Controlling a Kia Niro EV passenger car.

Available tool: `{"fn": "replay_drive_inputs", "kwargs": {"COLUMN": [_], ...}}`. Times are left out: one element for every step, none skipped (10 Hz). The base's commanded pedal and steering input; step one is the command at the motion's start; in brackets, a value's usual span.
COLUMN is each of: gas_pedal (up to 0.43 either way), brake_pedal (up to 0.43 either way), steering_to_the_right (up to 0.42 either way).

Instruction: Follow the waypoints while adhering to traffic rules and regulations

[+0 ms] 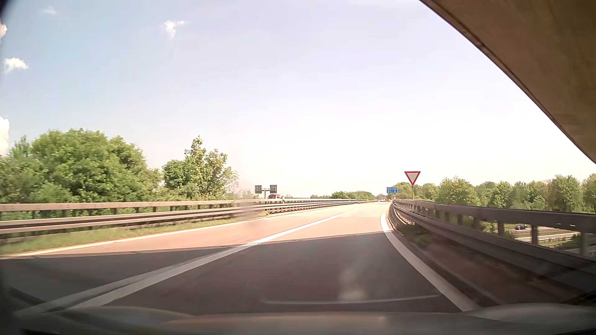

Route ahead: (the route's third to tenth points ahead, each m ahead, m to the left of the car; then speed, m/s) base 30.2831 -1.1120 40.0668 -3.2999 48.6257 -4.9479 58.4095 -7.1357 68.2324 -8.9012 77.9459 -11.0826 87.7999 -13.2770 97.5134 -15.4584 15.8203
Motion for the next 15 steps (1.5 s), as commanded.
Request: {"fn": "replay_drive_inputs", "kwargs": {"gas_pedal": [0.22,0.228,0.26,0.287,0.299,0.319,0.358,0.39,0.409,0.441,0.461,0.5,0.539,0.571,0.61], "brake_pedal": [0.0,0.0,0.0,0.0,0.0,0.0,0.0,0.0,0.0,0.0,0.0,0.0,0.0,0.0,0.0], "steering_to_the_right": [0.045,0.044,0.045,0.044,0.044,0.044,0.044,0.044,0.042,0.034,0.023,0.016,0.01,0.002,0.001]}}
